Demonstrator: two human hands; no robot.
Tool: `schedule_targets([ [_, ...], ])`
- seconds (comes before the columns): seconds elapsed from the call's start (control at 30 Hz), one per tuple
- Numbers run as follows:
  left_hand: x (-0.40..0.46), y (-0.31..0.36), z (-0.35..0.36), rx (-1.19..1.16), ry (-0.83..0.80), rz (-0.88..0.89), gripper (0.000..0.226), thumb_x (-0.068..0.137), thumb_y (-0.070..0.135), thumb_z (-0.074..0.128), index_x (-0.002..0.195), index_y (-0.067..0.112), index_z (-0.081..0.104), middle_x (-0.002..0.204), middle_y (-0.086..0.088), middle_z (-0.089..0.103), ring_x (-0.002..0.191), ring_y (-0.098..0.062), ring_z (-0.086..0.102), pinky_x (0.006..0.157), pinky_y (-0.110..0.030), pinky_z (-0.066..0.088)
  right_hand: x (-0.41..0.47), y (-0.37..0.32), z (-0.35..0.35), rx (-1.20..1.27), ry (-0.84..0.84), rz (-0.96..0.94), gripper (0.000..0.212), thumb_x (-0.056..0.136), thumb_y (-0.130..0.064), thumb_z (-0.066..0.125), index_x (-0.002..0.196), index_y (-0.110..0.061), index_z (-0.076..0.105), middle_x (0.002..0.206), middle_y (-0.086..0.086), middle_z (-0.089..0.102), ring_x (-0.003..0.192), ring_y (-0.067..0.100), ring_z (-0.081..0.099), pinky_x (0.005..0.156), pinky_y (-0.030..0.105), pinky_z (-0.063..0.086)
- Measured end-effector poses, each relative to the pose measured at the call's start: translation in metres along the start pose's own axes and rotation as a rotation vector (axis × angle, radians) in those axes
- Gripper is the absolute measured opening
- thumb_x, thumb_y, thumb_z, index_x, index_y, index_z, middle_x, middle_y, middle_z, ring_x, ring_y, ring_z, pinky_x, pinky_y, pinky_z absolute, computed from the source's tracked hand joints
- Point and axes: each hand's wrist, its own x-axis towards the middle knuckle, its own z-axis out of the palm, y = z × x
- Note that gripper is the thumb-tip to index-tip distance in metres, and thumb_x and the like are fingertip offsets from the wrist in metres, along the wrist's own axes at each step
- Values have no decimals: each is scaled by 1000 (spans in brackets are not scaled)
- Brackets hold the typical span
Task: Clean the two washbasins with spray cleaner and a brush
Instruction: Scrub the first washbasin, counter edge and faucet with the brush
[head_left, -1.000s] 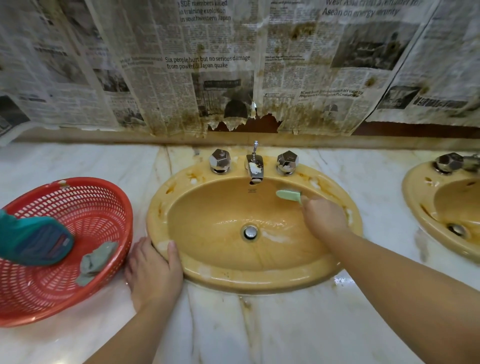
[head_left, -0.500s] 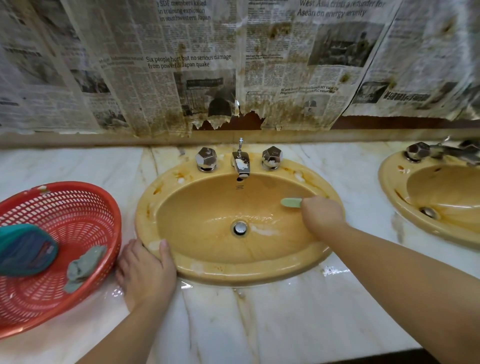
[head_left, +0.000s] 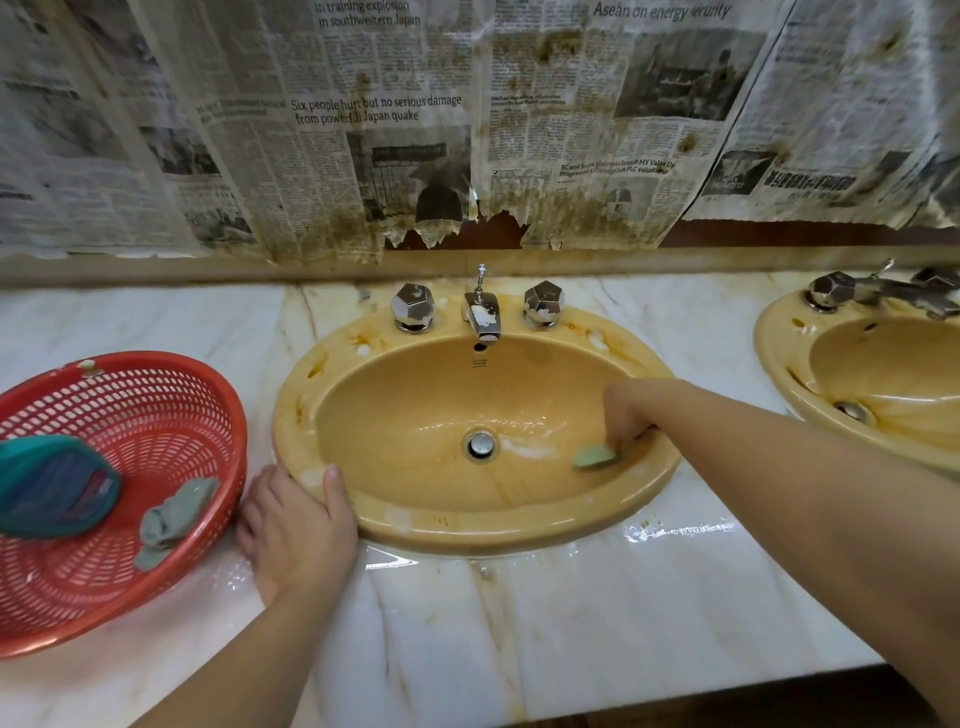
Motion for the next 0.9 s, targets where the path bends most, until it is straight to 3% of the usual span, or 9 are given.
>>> schedule_targets([
  [0.03,0,0,0,-2,-1,1,61,100,51,44,139,3,40,142,-22,47,134,-41,39,112,-60,31,-1,-2,1,10,-54,-4,27,90,-31,72,76,-12,60,71,2,56,66,22,54,63,32,47],
  [0.17,0,-1,1,-1,7,1,60,100,50,45,138,3,40,142,-22,47,133,-41,39,111,-61,31,15,-4,10,70,117,-9,16,93,-30,63,91,-14,60,82,0,59,76,21,60,66,33,51],
  [0.27,0,-1,1,6,6,1,61,100,50,44,139,3,41,142,-22,47,134,-41,39,112,-61,30,16,-23,21,129,-135,-65,25,86,-33,74,76,-13,63,65,2,59,57,22,53,60,28,47],
  [0.4,0,1,1,7,11,-2,61,100,50,45,139,3,41,143,-21,47,135,-41,39,112,-61,30,20,-34,33,96,178,-18,5,89,-12,61,93,-14,58,84,2,56,76,22,61,64,34,51],
  [0.5,0,0,2,6,12,-5,61,100,50,46,139,3,41,143,-21,47,134,-41,39,112,-61,30,24,-56,44,257,-154,-174,25,87,-31,75,81,-9,65,70,6,58,59,24,52,58,31,44],
  [0.57,0,0,2,4,15,-6,60,100,49,46,138,4,41,143,-21,48,135,-40,39,111,-61,31,28,-63,47,212,-88,-168,24,90,-28,72,79,-9,63,76,7,61,62,23,54,62,33,47],
  [0.63,0,-1,2,8,13,-5,60,100,50,45,138,4,41,143,-20,47,135,-40,38,112,-60,30,30,-62,50,172,111,-101,13,91,-16,62,81,-15,53,86,5,60,70,22,56,66,33,48],
  [0.77,0,-1,2,10,10,-9,61,100,51,44,139,4,41,144,-20,47,136,-39,37,113,-60,30,28,-74,58,329,-157,-260,33,87,-31,71,83,1,67,75,9,60,60,24,49,58,31,43],
  [0.9,0,0,2,6,12,-11,61,100,51,44,140,5,40,144,-19,47,137,-38,37,114,-59,28,31,-82,53,196,53,-133,14,91,-11,60,79,-12,53,82,5,59,63,18,52,53,29,43],
])
